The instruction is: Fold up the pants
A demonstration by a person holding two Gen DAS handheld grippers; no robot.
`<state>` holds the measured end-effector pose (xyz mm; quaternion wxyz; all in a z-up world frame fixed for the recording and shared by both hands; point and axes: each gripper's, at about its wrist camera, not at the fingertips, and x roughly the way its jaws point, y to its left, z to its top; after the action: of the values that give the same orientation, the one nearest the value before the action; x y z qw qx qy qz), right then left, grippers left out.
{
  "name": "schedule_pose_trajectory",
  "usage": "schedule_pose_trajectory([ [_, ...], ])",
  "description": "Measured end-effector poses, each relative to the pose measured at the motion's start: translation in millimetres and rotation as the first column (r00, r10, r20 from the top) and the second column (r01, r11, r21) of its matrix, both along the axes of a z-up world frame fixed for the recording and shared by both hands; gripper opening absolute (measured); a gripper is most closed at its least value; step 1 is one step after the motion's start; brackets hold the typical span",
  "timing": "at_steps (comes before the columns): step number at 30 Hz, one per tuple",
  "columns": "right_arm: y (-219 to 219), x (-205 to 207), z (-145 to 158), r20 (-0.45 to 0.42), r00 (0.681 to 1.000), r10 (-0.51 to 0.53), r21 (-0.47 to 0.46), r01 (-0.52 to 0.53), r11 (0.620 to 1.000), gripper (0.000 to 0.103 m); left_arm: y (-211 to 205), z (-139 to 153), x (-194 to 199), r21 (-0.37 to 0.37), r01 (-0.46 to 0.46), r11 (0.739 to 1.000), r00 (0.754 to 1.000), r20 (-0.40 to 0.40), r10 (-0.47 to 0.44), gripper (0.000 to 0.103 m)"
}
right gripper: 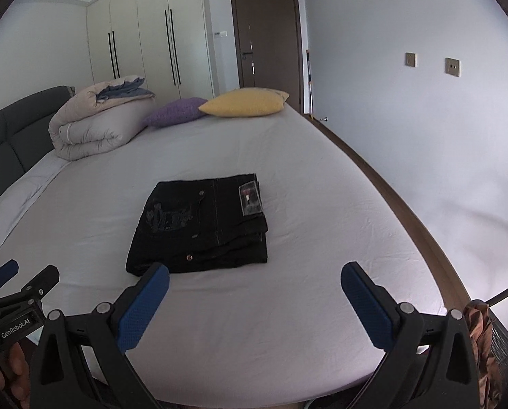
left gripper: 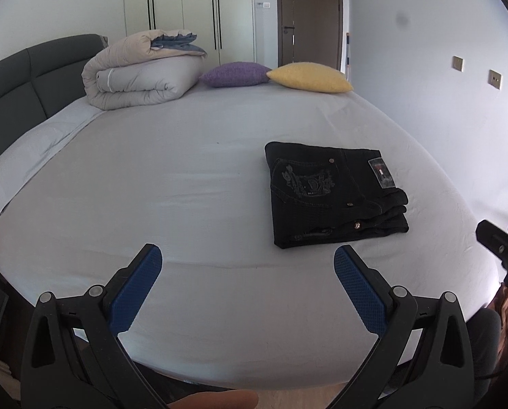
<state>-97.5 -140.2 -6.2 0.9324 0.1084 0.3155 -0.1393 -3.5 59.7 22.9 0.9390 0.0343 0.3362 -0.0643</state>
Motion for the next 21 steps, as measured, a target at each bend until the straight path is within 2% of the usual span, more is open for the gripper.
schedule_pose_trajectory([
  [5, 7.3, 7.4, -8.7, -0.034, 0.999, 0.008, -0.023, -0.008, 1.0, 0.103, -1.2, -14.8, 5.8, 0.008, -0.003, 1.0, 1.0, -0.024, 0.003, 0.103],
  [10, 4.8, 11.6, -13.8, -0.062, 0.998, 0.003, -0.005, -0.003, 1.0, 0.103, -2.7, -27.7, 9.3, 0.014, -0.001, 1.0, 0.999, -0.043, 0.002, 0.103],
  [21, 4.6, 17.0, -24.2, -0.111, 0.994, 0.008, 0.021, -0.006, 1.0, 0.103, -2.6, -36.6, 12.0, 0.019, -0.003, 1.0, 0.998, -0.061, 0.004, 0.103],
])
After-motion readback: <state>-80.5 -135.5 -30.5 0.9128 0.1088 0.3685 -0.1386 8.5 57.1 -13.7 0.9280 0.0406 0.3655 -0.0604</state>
